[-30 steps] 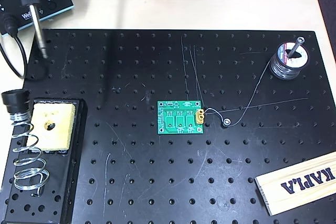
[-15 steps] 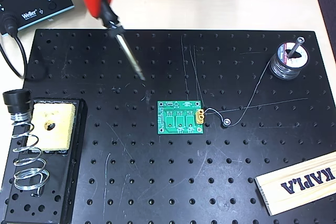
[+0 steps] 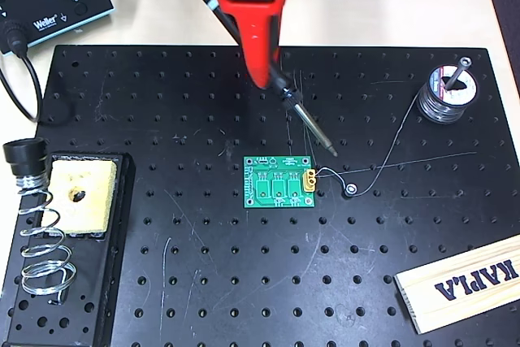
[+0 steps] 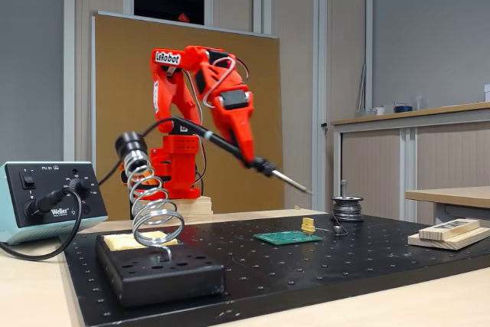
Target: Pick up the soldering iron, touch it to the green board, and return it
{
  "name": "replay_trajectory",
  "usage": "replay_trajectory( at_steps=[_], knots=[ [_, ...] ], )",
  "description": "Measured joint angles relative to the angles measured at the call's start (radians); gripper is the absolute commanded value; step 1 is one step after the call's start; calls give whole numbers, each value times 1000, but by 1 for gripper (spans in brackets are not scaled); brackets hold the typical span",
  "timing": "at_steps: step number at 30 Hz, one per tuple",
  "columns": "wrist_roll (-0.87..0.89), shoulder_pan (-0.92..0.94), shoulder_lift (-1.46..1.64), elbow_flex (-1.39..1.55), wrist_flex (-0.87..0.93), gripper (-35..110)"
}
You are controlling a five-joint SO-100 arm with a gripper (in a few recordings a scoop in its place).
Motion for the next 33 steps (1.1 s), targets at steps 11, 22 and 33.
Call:
replay_trajectory(
  at_steps=[11,22,33],
  knots=[
    [11,-6,-21,152,-198,0],
    [11,51,-69,156,-224,0],
    [8,91,-155,150,-258,0]
  ],
)
